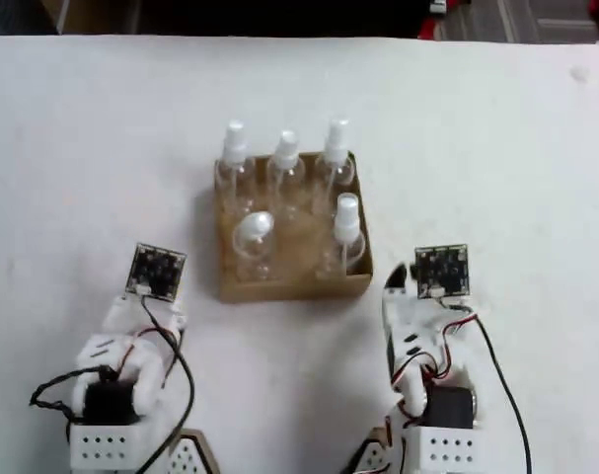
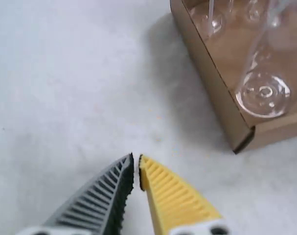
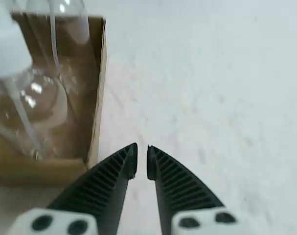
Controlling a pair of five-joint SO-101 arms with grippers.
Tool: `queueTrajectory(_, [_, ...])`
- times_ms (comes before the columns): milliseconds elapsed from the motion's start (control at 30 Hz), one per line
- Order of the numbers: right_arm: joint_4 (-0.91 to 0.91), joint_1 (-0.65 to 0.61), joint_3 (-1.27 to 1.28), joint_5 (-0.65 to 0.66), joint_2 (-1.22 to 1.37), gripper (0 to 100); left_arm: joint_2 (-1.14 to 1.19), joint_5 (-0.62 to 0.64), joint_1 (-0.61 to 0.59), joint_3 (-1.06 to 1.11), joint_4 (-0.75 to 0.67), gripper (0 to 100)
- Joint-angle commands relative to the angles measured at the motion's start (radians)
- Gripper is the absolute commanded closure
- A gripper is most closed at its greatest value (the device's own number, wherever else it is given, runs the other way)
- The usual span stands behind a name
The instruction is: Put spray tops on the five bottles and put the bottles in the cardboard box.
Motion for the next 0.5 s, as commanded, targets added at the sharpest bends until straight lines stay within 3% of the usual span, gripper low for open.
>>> queueTrajectory(0, [0.208,0.008,0.008,-0.008,-0.007,97.7,0.004,0.017,-0.004,0.002,0.127,97])
queueTrajectory(133, [0.354,0.01,0.008,-0.008,-0.008,97.7,0.004,0.017,-0.004,0.002,0.186,97])
queueTrajectory(467, [0.441,0.01,0.008,0.0,-0.008,97.7,0.004,0.017,-0.004,0.002,0.186,97])
